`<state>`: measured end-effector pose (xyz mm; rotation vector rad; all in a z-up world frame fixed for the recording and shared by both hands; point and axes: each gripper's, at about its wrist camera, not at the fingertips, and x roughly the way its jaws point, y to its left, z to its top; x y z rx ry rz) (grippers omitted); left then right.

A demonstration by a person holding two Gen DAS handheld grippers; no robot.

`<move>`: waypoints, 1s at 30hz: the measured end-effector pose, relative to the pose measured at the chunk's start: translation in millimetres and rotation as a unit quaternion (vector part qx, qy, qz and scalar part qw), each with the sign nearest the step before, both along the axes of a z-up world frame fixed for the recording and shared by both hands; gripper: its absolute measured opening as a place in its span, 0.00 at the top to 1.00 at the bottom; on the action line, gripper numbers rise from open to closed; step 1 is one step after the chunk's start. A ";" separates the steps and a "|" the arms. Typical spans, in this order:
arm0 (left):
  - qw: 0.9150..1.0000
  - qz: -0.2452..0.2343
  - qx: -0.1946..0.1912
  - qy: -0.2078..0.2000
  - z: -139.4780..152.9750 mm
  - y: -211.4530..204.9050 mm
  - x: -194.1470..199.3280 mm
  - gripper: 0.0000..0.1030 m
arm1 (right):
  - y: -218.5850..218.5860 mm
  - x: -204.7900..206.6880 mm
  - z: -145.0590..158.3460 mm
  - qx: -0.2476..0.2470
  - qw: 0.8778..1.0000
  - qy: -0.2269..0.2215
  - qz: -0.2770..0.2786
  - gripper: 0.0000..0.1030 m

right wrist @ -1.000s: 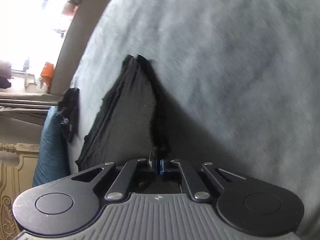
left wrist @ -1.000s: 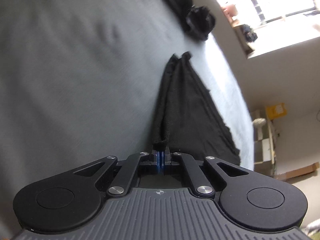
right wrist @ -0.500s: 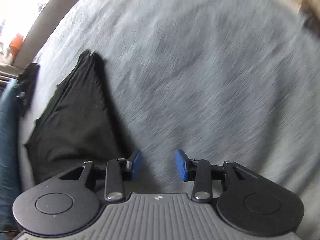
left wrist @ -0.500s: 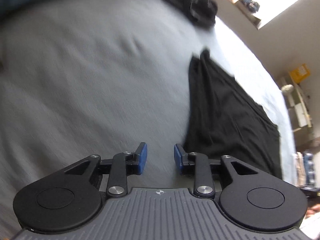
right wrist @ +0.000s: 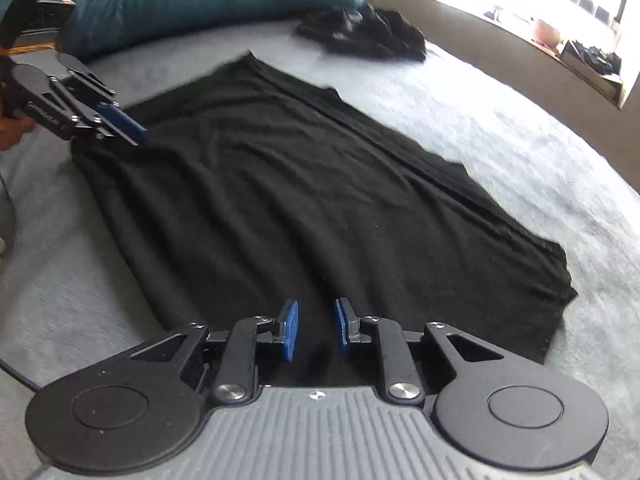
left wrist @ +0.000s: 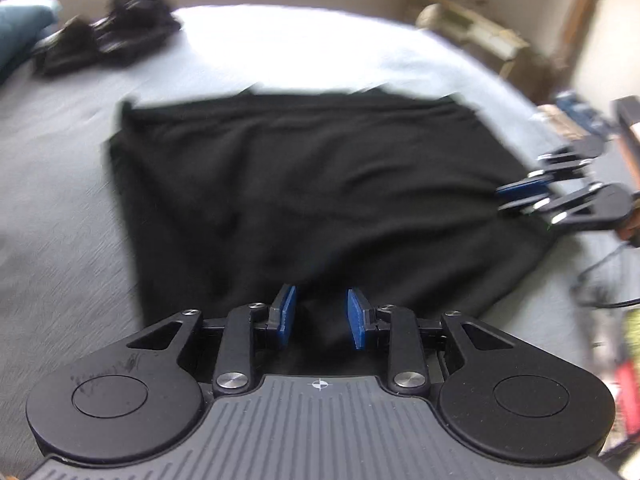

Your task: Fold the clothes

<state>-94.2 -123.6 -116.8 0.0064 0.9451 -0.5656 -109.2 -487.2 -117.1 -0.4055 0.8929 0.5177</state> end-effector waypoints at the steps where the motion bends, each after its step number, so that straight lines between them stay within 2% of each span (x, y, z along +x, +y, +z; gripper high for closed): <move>1: 1.000 0.021 -0.011 0.010 -0.7 12.3 0.1 0.73 | -4.8 1.5 -4.4 -0.007 1.000 -0.004 -0.003 0.86; 3: 0.997 0.058 -0.033 0.026 2.7 37.1 -0.4 0.73 | -40.1 3.3 -3.7 -0.001 0.998 -0.001 -0.057 0.89; 5: 0.996 0.077 -0.031 0.023 9.3 51.8 -3.0 0.72 | -74.9 6.7 1.1 0.009 0.992 0.002 -0.127 0.89; 7: 0.996 0.077 -0.034 0.016 17.6 51.5 -1.0 0.72 | -100.2 11.1 4.8 0.008 0.982 0.002 -0.187 0.88; 9: 0.996 0.076 -0.041 0.008 26.6 50.0 1.1 0.72 | -108.1 11.4 12.0 0.000 0.978 -0.009 -0.209 0.88; 11: 0.997 0.049 -0.056 0.000 32.9 37.0 5.5 0.72 | -98.7 9.0 22.1 0.020 0.981 -0.023 -0.193 0.88; 13: 0.998 0.006 -0.067 -0.001 32.7 14.2 12.6 0.72 | -73.6 8.6 26.5 0.061 0.987 -0.017 -0.147 0.88; 16: 0.997 -0.056 -0.058 0.004 21.6 -27.3 23.6 0.72 | -25.9 14.1 16.6 0.099 0.993 0.005 -0.070 0.88; 18: 0.996 -0.070 -0.047 0.005 8.3 -45.5 29.5 0.72 | -6.3 22.4 8.3 0.120 0.992 0.018 -0.045 0.88; 21: 0.995 -0.018 -0.093 0.022 -4.6 -28.1 45.0 0.73 | -8.5 39.4 -4.2 0.136 0.987 0.027 -0.074 0.88; 24: 0.984 0.062 -0.158 0.048 -11.8 10.5 63.8 0.75 | -48.4 57.2 -9.2 0.178 0.970 0.034 -0.163 0.90; 27: 0.978 0.124 -0.164 0.029 -6.8 40.5 77.5 0.73 | -81.8 62.9 -6.5 0.201 0.952 0.027 -0.229 0.90; 30: 0.974 0.147 -0.172 0.014 -1.4 57.8 90.6 0.72 | -97.2 61.9 -5.3 0.225 0.940 0.029 -0.255 0.88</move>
